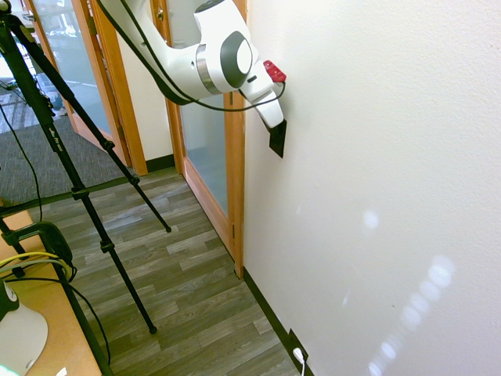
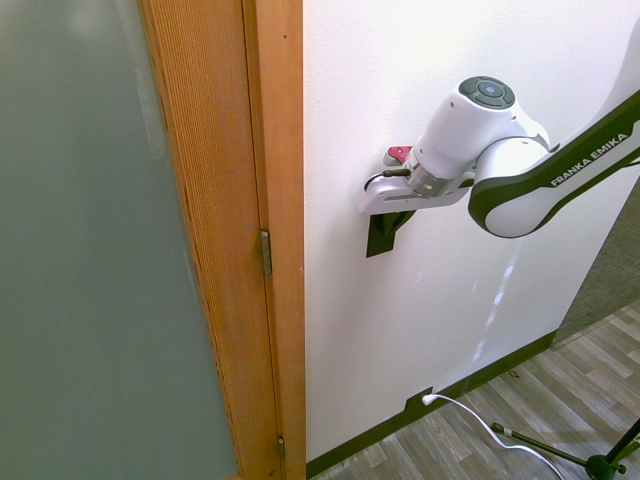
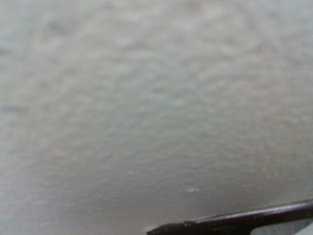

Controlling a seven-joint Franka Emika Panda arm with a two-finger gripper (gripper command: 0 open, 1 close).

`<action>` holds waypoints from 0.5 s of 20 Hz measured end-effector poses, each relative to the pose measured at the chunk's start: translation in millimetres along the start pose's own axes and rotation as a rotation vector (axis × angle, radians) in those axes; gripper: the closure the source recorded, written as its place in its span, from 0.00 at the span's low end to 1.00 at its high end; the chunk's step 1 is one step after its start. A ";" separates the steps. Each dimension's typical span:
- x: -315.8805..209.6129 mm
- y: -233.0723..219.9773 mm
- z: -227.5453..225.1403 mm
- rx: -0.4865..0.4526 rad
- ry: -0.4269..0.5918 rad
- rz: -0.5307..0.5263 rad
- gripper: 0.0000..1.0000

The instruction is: Turn off the light

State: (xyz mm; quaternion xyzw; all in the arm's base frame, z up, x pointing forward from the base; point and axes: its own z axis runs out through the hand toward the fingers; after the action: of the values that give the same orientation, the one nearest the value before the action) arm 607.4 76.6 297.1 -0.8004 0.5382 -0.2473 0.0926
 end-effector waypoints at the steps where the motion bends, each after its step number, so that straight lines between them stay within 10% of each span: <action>1: -0.3 -0.7 0.6 -0.003 0.001 0.000 1.00; 8: -8.1 -1.6 23.6 -0.064 0.004 -0.016 1.00; 9: -8.4 -2.1 24.8 -0.067 0.005 -0.020 0.00; 10: -8.3 -2.1 24.9 -0.066 0.001 -0.026 0.00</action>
State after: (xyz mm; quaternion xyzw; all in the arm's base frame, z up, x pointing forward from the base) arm 619.0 82.0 274.1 -0.8099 0.5356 -0.2310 0.0627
